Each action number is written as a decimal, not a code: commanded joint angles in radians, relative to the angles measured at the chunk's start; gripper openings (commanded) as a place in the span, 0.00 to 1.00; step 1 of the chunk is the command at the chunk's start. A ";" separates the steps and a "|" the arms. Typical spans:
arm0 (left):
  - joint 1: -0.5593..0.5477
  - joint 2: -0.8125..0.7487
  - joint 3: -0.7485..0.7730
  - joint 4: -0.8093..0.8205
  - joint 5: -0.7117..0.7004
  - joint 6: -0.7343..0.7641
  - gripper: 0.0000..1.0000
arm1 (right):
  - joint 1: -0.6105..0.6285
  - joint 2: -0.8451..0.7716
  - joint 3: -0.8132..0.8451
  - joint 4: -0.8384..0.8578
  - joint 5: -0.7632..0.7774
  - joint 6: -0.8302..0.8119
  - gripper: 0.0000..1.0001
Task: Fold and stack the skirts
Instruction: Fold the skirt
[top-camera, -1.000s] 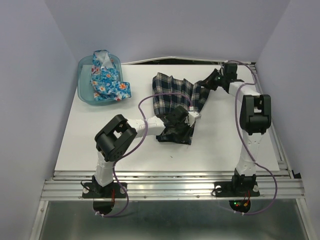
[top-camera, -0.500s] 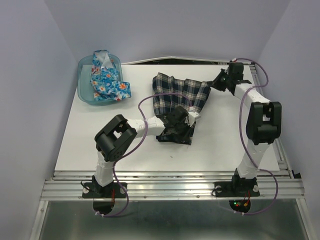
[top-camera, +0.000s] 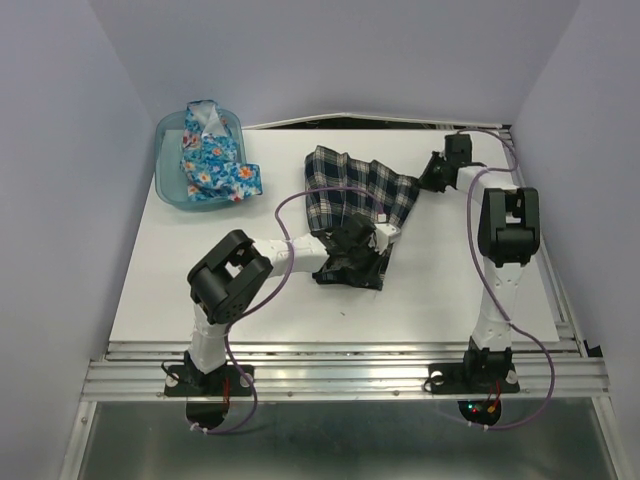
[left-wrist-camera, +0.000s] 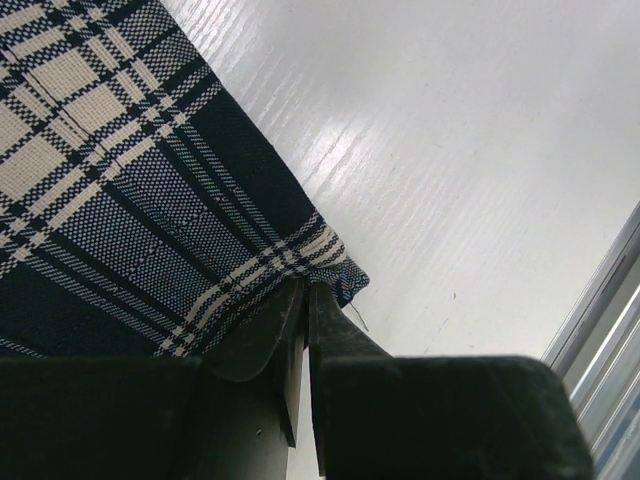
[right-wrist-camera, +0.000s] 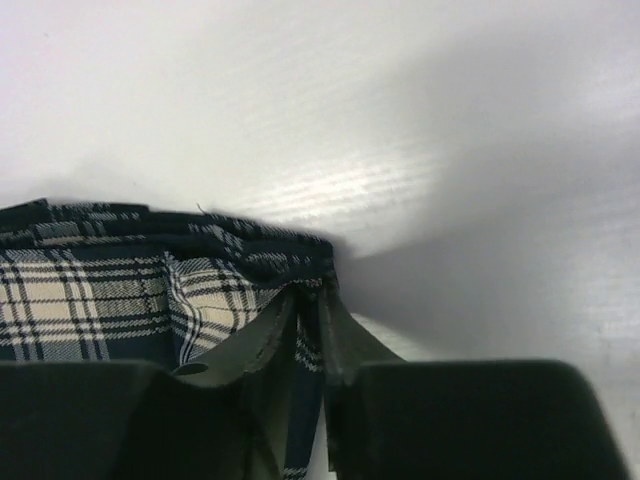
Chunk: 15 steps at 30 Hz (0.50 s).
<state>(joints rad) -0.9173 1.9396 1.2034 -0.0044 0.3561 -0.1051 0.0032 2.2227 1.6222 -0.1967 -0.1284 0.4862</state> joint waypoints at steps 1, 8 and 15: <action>-0.018 -0.025 -0.053 -0.124 0.018 0.025 0.17 | -0.003 -0.010 0.140 -0.059 0.000 -0.075 0.39; -0.018 -0.031 -0.038 -0.123 0.006 0.050 0.22 | -0.003 -0.270 0.059 -0.083 -0.368 -0.016 0.86; -0.018 -0.054 -0.033 -0.094 -0.011 0.070 0.29 | 0.034 -0.331 -0.192 0.029 -0.664 0.139 0.74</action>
<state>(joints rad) -0.9253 1.9202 1.1923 -0.0273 0.3630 -0.0700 0.0101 1.8774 1.5570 -0.2310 -0.5785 0.5217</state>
